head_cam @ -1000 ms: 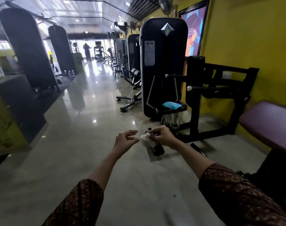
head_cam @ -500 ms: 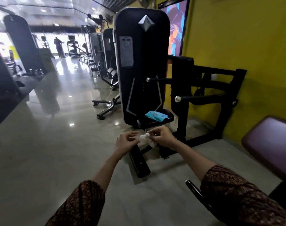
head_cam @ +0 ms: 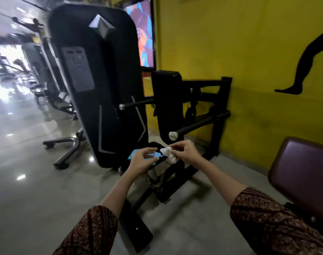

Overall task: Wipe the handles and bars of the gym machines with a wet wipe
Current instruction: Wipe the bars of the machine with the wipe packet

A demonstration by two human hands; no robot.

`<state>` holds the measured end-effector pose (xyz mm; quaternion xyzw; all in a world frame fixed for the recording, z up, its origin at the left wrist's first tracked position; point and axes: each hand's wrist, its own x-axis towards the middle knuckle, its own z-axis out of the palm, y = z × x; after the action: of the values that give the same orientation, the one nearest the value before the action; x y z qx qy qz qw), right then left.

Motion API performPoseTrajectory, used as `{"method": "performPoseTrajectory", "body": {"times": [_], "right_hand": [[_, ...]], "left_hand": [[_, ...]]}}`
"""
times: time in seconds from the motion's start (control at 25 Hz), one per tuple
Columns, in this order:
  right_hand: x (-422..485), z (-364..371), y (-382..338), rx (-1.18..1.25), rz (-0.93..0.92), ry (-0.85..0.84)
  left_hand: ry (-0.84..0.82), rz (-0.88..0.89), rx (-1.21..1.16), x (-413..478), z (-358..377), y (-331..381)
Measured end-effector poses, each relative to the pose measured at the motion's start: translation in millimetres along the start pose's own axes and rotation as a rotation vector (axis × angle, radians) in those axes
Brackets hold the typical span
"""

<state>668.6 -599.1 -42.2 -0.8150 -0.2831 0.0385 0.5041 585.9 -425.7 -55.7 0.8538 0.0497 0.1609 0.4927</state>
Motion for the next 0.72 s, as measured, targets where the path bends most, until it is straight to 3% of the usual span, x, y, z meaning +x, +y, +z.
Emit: {"method": "performPoseTrajectory", "body": {"times": [0.2,0.48,0.52,0.64,0.72], "right_hand": [[55,-27,51,-0.117,0.035,0.054],[144,-41,108,-0.274,-0.221,0.564],[152,-38,115,-0.299,-0.255,0.537],[168,-24,139,-0.304,-0.299,0.128],[172,-16,157,-0.256,-0.291,-0.034]], "left_hand": [[-0.114,0.052,0.039,98,40,-25],[-0.033,0.031,0.052,200,88,-55],[-0.027,0.024,0.068,206,92,-58],[0.009,0.011,0.057,216,103,-62],[0.035,-0.030,-0.019,214,108,-62]]}}
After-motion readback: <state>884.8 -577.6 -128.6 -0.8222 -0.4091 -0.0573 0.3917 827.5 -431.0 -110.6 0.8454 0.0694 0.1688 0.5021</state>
